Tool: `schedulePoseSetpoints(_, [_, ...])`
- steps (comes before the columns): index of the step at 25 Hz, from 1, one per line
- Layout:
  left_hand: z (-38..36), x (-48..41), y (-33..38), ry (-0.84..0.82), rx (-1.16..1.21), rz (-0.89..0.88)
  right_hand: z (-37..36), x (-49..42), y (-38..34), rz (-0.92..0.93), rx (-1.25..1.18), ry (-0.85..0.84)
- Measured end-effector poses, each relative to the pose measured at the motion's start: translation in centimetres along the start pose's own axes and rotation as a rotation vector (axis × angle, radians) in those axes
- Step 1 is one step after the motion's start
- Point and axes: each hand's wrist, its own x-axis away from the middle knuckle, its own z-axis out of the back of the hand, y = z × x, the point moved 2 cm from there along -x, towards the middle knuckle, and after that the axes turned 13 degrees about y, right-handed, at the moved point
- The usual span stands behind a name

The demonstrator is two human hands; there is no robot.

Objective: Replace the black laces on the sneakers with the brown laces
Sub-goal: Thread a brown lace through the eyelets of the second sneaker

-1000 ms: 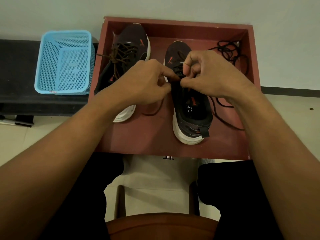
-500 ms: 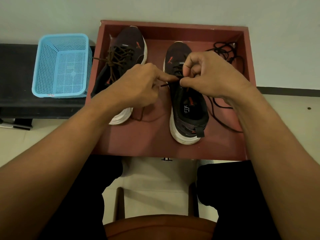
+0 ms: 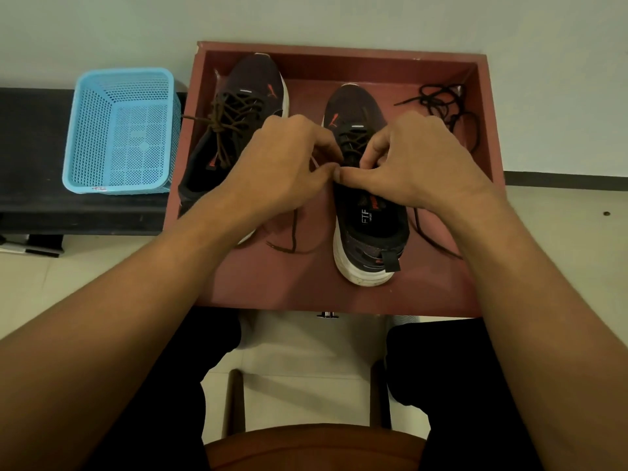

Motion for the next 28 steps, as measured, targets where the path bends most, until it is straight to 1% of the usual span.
schedulePoseSetpoints(2, [-0.2, 0.0, 0.3, 0.030, -0.009, 0.003, -0.1, -0.1, 0.0, -0.023, -0.014, -0.014])
schedulePoseSetpoints(5, [0.8, -0.1, -0.5, 0.038, -0.066, 0.064, 0.0, -0.1, 0.1, -0.056, -0.103, -0.059])
schedulePoseSetpoints(10, [2.2, 0.0, -1.8, 0.087, -0.356, 0.074, 0.2, 0.2, 0.4, -0.119, -0.221, -0.102])
schedulePoseSetpoints(12, [2.2, 0.1, -1.9, 0.077, -0.418, 0.049, 0.2, 0.3, 0.4, -0.125, -0.235, -0.109])
schedulePoseSetpoints(13, [2.1, 0.1, -1.5, 0.055, -0.407, 0.017, 0.2, 0.2, 0.4, -0.122, -0.239, -0.109])
schedulePoseSetpoints(15, [1.3, 0.1, -0.2, 0.011, -0.287, -0.061, 0.2, 0.1, 0.4, -0.120, -0.246, -0.115])
schedulePoseSetpoints(16, [0.9, 0.1, 0.4, 0.005, -0.225, -0.089, 0.1, 0.1, 0.4, -0.121, -0.251, -0.117])
schedulePoseSetpoints(18, [0.2, 0.1, 1.2, 0.034, -0.181, -0.101, 0.0, 0.0, 0.5, -0.128, -0.272, -0.114])
schedulePoseSetpoints(21, [0.4, 0.0, 0.9, 0.085, -0.168, -0.028, 0.0, 0.2, 0.6, -0.149, -0.327, -0.118])
schedulePoseSetpoints(23, [1.5, -0.2, 0.2, 0.084, -0.177, 0.022, 0.2, 0.0, 0.8, -0.179, -0.358, -0.110])
schedulePoseSetpoints(25, [2.5, -0.2, -0.5, 0.043, -0.207, 0.056, 0.6, -0.2, 1.0, -0.221, -0.382, -0.099])
schedulePoseSetpoints(28, [2.9, -0.1, -1.1, -0.017, -0.289, 0.082, 0.3, -0.2, 0.9, -0.231, -0.401, -0.098])
